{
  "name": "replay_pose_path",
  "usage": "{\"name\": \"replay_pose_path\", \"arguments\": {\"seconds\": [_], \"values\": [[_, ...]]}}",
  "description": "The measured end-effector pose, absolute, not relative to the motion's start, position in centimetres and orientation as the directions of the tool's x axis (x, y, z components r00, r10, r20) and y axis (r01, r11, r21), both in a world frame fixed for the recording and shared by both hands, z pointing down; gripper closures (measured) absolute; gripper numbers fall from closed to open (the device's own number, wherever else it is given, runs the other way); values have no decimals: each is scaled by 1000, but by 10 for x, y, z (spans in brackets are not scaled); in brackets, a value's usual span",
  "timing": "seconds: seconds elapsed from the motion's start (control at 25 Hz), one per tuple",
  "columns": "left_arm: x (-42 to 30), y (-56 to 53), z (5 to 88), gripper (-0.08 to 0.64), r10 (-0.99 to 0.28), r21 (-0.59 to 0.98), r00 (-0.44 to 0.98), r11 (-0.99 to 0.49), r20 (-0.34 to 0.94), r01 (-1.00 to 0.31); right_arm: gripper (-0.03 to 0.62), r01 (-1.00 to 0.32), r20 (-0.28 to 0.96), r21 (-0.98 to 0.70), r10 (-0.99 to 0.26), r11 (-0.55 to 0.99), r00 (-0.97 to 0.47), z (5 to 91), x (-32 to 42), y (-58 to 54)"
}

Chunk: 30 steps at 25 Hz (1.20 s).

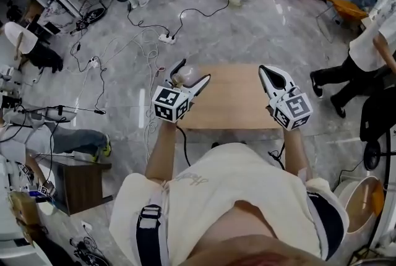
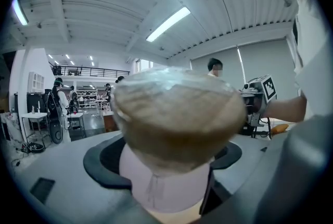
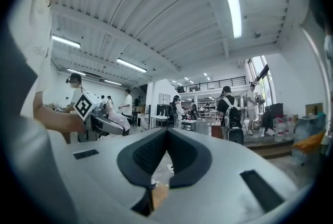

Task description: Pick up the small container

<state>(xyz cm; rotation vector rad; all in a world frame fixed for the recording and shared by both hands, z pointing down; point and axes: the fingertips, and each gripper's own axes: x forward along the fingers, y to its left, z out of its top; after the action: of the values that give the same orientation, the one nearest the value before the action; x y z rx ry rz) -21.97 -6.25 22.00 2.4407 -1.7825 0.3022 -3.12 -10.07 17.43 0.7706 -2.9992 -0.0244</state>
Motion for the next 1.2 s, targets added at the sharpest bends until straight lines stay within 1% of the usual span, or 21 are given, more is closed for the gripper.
{"name": "replay_pose_path", "arguments": {"seconds": [0.36,0.6,0.84,1.2], "values": [[-209,-65,220,141,-925,-24,319,-331,206,-943,592,-519,40,9,-519,855,-854,178,-19,-100],[-208,-63,220,141,-925,-31,323,-335,199,-942,593,-522,25,1,-521,853,-853,182,-20,-97],[-217,-56,215,141,-934,-36,301,-313,194,-949,594,-554,-32,-3,-553,833,-832,172,-16,-96],[-209,-57,211,141,-935,-44,298,-312,193,-949,594,-540,-15,-10,-540,842,-841,176,-12,-98]]}}
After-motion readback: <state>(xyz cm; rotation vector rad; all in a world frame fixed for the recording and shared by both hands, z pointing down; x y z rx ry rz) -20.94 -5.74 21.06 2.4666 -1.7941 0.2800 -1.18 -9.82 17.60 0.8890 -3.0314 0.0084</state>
